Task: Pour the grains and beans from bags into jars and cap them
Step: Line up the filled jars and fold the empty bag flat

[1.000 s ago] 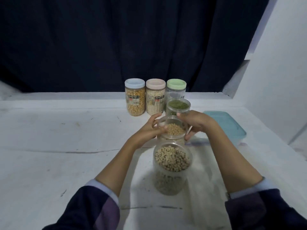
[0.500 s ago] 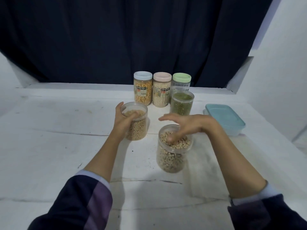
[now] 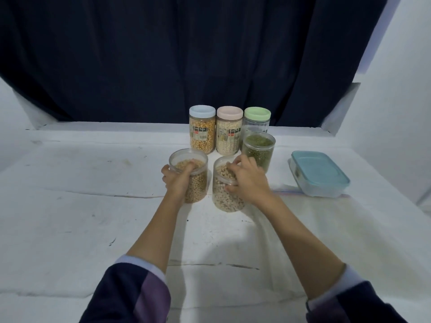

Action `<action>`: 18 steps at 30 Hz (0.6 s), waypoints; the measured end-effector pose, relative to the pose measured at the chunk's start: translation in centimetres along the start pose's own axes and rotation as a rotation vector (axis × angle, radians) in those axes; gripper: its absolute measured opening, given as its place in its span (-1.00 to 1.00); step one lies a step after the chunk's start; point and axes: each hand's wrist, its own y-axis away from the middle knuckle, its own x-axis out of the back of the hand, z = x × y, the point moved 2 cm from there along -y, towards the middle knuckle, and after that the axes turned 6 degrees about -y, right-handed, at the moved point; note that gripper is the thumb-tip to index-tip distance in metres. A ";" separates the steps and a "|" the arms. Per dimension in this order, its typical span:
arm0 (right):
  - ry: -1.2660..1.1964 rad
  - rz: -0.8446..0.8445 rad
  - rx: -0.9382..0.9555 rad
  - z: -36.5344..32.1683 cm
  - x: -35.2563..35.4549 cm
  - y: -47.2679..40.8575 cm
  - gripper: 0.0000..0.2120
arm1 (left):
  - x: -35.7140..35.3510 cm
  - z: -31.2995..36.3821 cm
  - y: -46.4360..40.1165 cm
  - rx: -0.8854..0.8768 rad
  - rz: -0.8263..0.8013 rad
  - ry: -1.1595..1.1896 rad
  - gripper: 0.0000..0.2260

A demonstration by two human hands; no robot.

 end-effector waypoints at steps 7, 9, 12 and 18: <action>-0.019 0.168 -0.014 0.6 -3.5 -4.5 -0.44 | -1.8 0.6 -3.1 -0.011 -0.082 0.009 -0.22; 0.004 0.128 -0.050 1.0 -3.6 -6.0 -0.43 | -2.4 1.1 -4.0 -0.028 -0.093 0.008 -0.19; 0.059 0.073 -0.109 1.4 -3.4 -8.0 -0.42 | -3.3 1.7 -5.3 -0.037 -0.119 0.012 -0.13; -0.026 -0.014 -0.161 2.0 -1.5 -10.8 -0.41 | -4.8 2.7 -8.3 -0.029 -0.123 -0.004 -0.25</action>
